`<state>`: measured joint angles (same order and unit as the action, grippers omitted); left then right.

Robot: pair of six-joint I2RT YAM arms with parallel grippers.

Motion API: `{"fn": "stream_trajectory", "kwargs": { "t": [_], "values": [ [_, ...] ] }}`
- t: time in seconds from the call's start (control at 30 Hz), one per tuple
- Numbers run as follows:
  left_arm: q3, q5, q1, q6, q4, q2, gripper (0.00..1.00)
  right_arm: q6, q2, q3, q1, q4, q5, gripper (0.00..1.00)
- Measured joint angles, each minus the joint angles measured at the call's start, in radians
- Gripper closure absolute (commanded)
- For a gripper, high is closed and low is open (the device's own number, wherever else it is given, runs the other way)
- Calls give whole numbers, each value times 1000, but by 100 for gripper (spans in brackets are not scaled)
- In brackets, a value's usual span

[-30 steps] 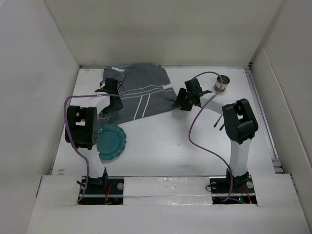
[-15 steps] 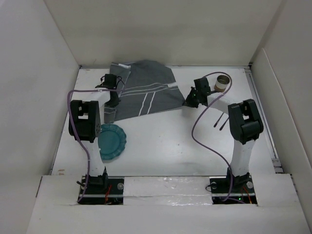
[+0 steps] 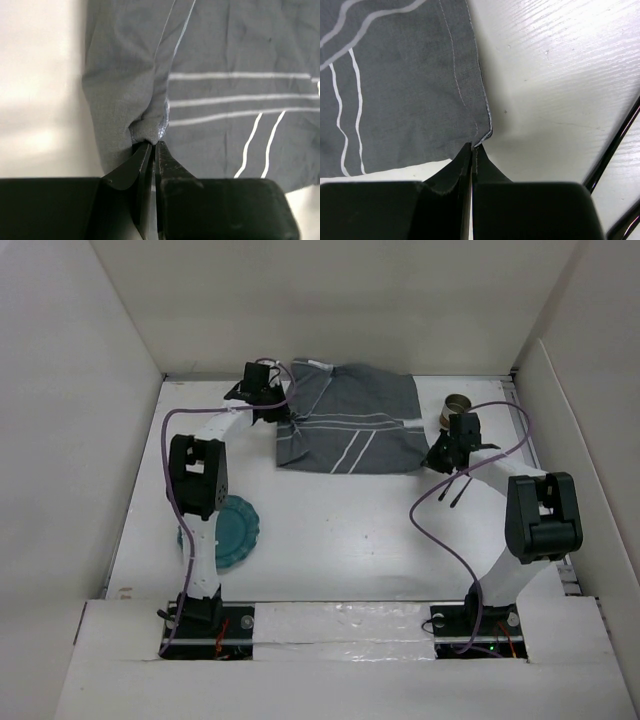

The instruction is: Set the dinner table for one person

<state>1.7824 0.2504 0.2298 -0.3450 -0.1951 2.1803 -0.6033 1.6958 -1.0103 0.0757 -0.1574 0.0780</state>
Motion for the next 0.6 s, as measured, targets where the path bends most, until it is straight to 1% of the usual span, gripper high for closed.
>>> {"fn": "stream_trajectory", "kwargs": {
  "t": [0.03,0.1,0.13,0.17,0.23,0.27,0.3,0.33,0.37,0.4,0.43,0.47,0.53,0.57,0.6],
  "values": [
    [-23,10,-6,0,1,-11,89,6,1,2,0,-1,0,100],
    [-72,8,-33,5,-7,-34,74,16,2,3,-1,0,0,100],
    [-95,-1,-52,5,-20,-46,61,21,2,3,-1,0,0,100],
    [-118,-19,-72,8,-30,-58,54,25,2,3,-1,0,0,100],
    [-171,-58,-103,15,-47,-91,48,32,6,3,-1,0,1,94],
    [-204,-85,-116,16,-49,-116,50,33,8,3,-1,0,1,94],
    [-238,-117,-122,18,-55,-146,55,35,12,3,-1,0,3,92],
    [-268,-143,-119,20,-61,-180,64,36,15,3,-1,0,5,88],
    [-293,-167,-107,24,-64,-215,66,38,17,3,-1,0,8,85],
    [-313,-187,-86,32,-64,-251,67,39,18,3,-1,0,8,82],
    [-326,-208,-58,39,-64,-283,67,39,18,3,-1,0,10,76],
    [-334,-230,-21,47,-62,-313,67,39,18,3,-1,0,10,74],
    [-337,-270,63,64,-56,-352,67,40,18,3,-1,0,12,70],
    [-337,-291,99,75,-51,-361,65,40,18,3,-1,0,13,70],
    [-337,-316,130,93,-50,-363,61,40,18,3,-1,0,15,70]
  ]
}}
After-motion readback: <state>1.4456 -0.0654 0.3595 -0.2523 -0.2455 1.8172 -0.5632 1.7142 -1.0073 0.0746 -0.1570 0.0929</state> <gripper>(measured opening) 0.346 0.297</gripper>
